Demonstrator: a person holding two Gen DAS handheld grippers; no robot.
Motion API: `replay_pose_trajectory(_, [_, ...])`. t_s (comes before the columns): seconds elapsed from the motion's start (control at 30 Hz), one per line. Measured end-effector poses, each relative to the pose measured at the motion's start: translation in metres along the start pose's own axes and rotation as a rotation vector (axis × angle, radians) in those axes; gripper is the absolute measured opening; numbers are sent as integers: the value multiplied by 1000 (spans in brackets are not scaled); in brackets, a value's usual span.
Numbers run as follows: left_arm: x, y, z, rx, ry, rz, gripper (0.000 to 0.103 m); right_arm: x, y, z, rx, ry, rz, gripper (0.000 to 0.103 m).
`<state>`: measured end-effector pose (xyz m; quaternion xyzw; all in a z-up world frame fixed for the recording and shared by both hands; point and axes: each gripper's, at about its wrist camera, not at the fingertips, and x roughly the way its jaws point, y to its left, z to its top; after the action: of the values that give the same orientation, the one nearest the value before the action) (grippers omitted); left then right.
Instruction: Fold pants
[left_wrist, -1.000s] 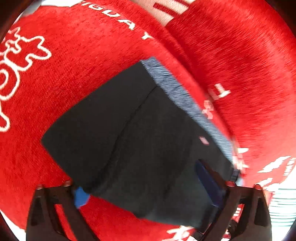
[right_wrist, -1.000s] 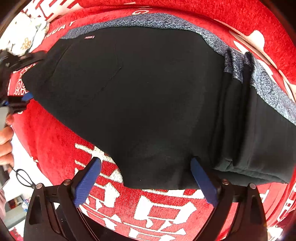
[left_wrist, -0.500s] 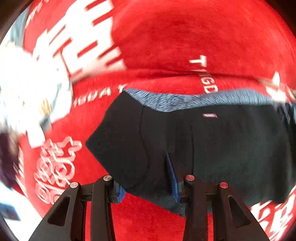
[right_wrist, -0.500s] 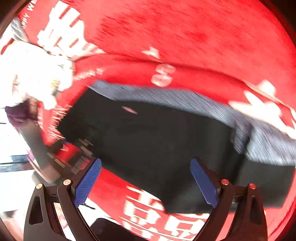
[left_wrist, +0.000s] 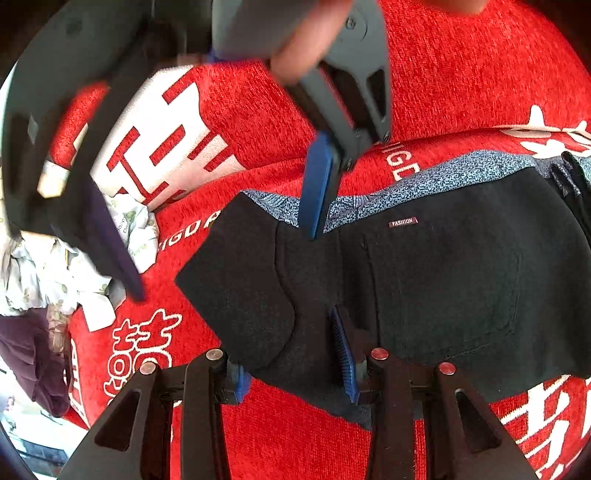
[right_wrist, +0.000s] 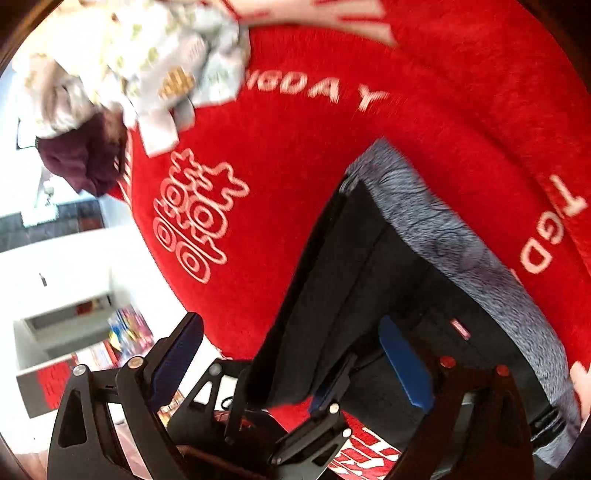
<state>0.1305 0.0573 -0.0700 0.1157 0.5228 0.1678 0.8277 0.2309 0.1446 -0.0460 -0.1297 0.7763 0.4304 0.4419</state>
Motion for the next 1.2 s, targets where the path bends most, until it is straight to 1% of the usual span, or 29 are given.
replay_pose_trajectory(0.03, [-1, 0, 0, 2, -3, 0, 40, 3, -4, -1, 12, 7, -3, 81])
replay_pose_trajectory(0.07, [-2, -1, 0, 4, -5, 2, 40, 7, -8, -1, 33, 15, -5, 49])
replay_pose_trajectory(0.1, [-5, -3, 1, 10, -9, -4, 40, 10, -13, -2, 46, 31, -7, 31])
replay_pose_trajectory(0.13, [-10, -6, 2, 20, -20, -8, 40, 10, -18, -5, 57, 33, -3, 24])
replay_pose_trajectory(0.2, [-23, -11, 6, 47, -52, -2, 40, -1, -22, -13, 49, -1, 11, 18])
replay_pose_trajectory(0.27, [-40, -15, 13, 59, -82, -2, 40, -19, -25, -26, 43, -55, 53, 17])
replay_pose_trajectory(0.33, [-59, -19, 22, 62, -111, -16, 40, -38, -32, -42, 42, -106, 106, 17])
replay_pose_trajectory(0.4, [-86, -26, 34, 71, -158, -38, 40, -62, -45, -63, 61, -168, 179, 17])
replay_pose_trajectory(0.43, [-96, -29, 39, 73, -178, -51, 40, -72, -50, -72, 63, -192, 200, 17])
replay_pose_trajectory(0.57, [-141, -54, 62, 105, -270, -95, 40, -121, -81, -123, 98, -333, 323, 17])
replay_pose_trajectory(0.63, [-164, -74, 74, 125, -314, -128, 40, -144, -100, -153, 110, -408, 357, 17])
replay_pose_trajectory(0.77, [-198, -121, 95, 185, -382, -200, 40, -181, -142, -211, 152, -526, 387, 17])
replay_pose_trajectory(0.83, [-212, -155, 102, 231, -410, -239, 40, -196, -167, -240, 178, -575, 385, 17])
replay_pose_trajectory(0.9, [-223, -192, 105, 285, -421, -285, 40, -207, -196, -272, 216, -609, 373, 17])
replay_pose_trajectory(1.03, [-231, -260, 105, 369, -416, -346, 40, -203, -253, -322, 308, -643, 371, 18])
replay_pose_trajectory(1.1, [-228, -295, 100, 411, -396, -367, 40, -192, -280, -343, 358, -650, 364, 18])
replay_pose_trajectory(1.2, [-224, -334, 95, 447, -362, -389, 40, -175, -319, -368, 428, -649, 385, 18])
